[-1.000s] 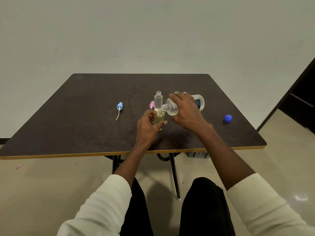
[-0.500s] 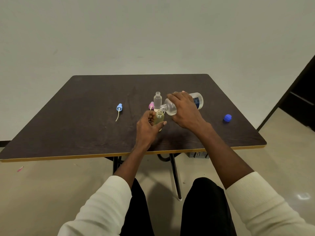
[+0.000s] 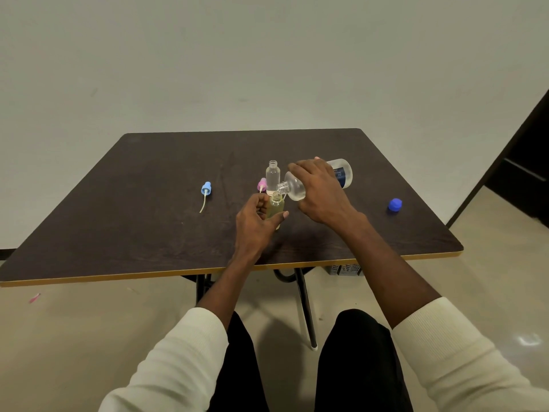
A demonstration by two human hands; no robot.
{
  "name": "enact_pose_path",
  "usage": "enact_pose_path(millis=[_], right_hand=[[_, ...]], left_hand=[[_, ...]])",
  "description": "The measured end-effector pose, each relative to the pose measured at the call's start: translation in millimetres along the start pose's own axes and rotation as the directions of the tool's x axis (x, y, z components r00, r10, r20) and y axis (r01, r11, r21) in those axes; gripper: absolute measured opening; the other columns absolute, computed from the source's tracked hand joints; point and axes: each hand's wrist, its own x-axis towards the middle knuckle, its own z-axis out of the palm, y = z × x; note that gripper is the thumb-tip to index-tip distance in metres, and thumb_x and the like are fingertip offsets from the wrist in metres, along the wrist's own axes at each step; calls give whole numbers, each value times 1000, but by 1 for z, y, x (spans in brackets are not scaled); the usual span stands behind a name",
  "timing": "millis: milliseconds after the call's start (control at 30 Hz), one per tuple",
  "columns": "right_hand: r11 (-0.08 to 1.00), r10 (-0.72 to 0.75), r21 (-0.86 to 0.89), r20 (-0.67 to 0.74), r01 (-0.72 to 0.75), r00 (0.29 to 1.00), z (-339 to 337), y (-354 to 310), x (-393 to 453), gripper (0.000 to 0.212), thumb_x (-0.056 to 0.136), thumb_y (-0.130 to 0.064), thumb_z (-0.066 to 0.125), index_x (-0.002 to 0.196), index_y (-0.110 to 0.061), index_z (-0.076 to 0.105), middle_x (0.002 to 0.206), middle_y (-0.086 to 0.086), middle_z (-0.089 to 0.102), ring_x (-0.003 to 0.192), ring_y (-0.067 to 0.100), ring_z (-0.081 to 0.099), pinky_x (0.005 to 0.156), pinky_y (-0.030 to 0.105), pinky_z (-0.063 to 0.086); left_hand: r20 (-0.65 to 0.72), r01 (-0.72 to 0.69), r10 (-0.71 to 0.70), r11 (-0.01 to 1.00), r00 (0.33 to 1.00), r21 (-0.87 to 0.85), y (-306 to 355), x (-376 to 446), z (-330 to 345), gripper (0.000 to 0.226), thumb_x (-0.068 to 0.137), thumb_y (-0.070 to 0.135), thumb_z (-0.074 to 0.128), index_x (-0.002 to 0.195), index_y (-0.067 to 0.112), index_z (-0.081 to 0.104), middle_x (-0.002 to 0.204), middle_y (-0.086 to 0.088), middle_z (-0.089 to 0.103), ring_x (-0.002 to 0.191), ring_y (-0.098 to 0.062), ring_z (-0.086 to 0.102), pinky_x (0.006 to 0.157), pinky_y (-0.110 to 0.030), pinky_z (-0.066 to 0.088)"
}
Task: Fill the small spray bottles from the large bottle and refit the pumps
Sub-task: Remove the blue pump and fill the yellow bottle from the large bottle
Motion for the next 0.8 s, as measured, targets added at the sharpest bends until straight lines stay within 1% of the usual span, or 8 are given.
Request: enact_pose_path(millis=[200,467,667,800], right_hand=[[1000,-17,-8,4,17,1000,-1,0,1,70,73,-12,78,137,-13,50,136,10,53,129,28,44,117,41,17],[1000,-11,14,4,11,1000,-4,-3,0,69,74,-11,78,137,-12,49,137,11,52,130,28,43,118,40,15],[1000,-18,-1,13,18,1000,-2,-1,1,69,74,-12,78,137,-13,49,136,10,53,129,28,44,118,43,17],[1000,-14,0,14,14,1000,-2,-1,2,70,74,-11,78,138,-13,48,137,10,52,130,28,43,118,42,15]], left_hand=[[-7,-1,1,1000,1000,0,-2,0,0,43,74,25,87,108,17,62,96,3,68,85,-11,64,73,-16,54],[-14,4,-4,1000,1000,8,-4,1,1,43,73,25,88,107,16,63,95,3,68,83,-9,63,72,-15,52],[-11,3,-3,1000,1000,23,-3,1,0,43,75,26,87,108,14,63,97,3,67,84,-7,62,70,-10,49],[-13,3,-3,1000,1000,22,-1,1,-1,41,75,25,87,107,15,63,95,4,67,83,-7,62,69,-10,49]])
